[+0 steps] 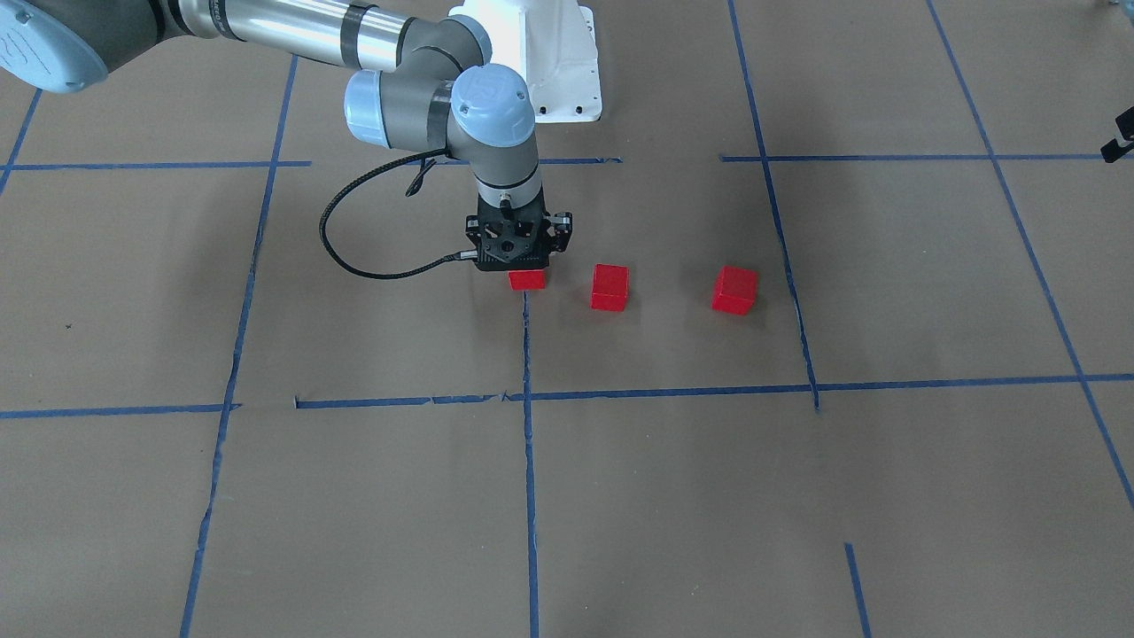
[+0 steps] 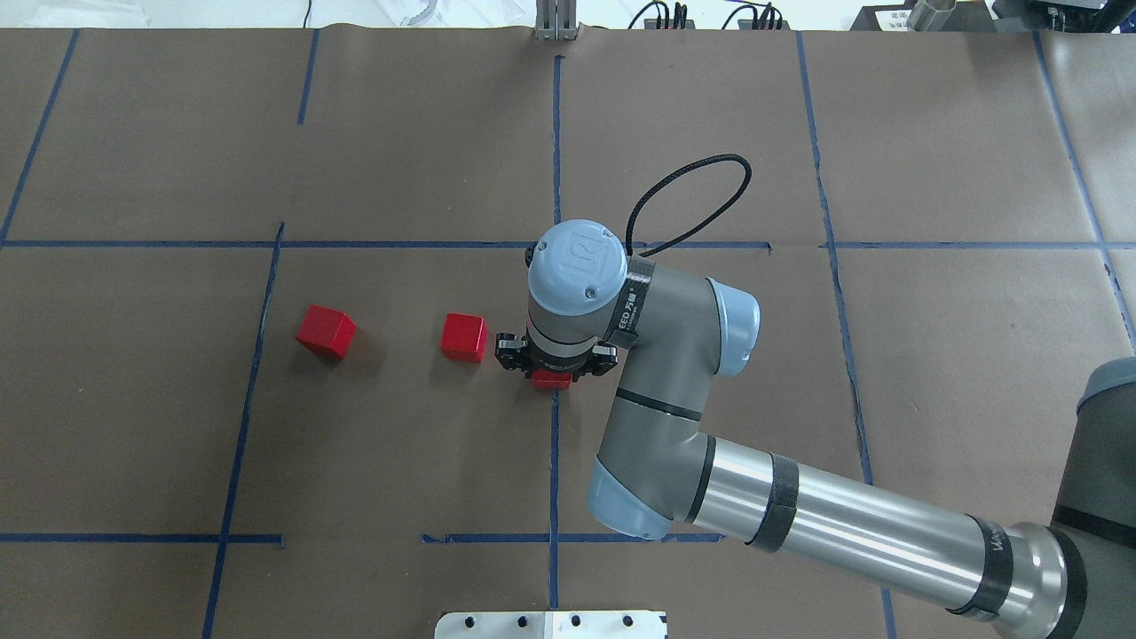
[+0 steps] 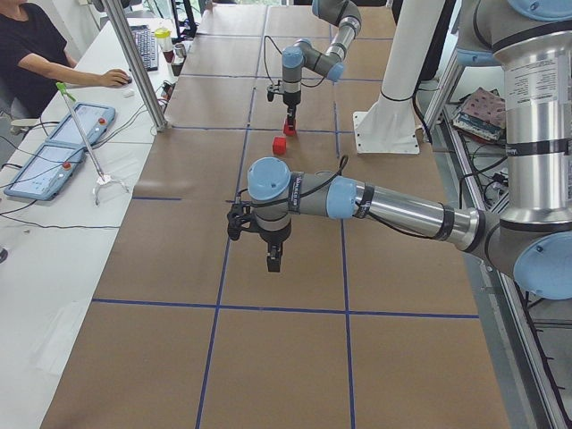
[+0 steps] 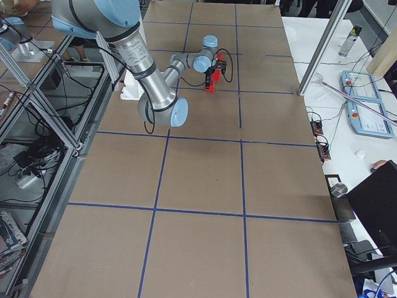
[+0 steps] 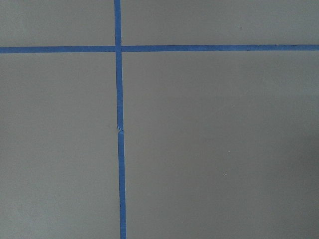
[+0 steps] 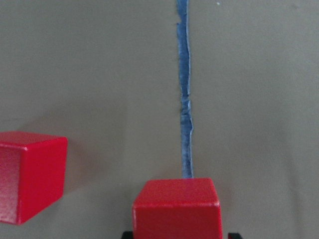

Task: Form red blocks into L shape at center
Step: 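Carry the red cube with the right gripper to the table center and lower it, then release the cube and lift the right gripper while the left arm reaches in, then lower the left gripper onto the red cube nearer the center and grasp it, then carry the cube with the left gripper beside the placed cube, farther from the robot, then lower the cube against the placed cube and open the left gripper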

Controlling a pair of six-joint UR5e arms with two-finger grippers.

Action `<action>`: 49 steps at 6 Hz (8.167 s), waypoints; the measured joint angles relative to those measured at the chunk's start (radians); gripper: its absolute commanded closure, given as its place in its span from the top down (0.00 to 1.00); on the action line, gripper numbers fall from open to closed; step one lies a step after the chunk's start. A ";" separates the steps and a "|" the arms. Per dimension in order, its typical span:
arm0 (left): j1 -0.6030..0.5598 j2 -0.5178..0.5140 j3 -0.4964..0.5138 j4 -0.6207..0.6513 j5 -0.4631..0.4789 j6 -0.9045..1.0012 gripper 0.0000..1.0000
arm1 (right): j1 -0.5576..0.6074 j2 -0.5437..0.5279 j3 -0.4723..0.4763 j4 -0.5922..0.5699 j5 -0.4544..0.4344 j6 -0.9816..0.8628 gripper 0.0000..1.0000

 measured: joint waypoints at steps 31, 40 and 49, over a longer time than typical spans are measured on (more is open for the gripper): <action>0.923 -1.046 0.616 -0.279 0.604 -1.150 0.00 | 0.285 -0.496 0.518 0.008 0.202 -0.027 1.00; 0.978 -1.080 0.656 -0.276 0.606 -1.186 0.09 | 0.285 -0.559 0.553 0.008 0.201 -0.028 1.00; 0.995 -1.078 0.652 -0.277 0.605 -1.183 1.00 | 0.285 -0.560 0.553 0.008 0.202 -0.028 1.00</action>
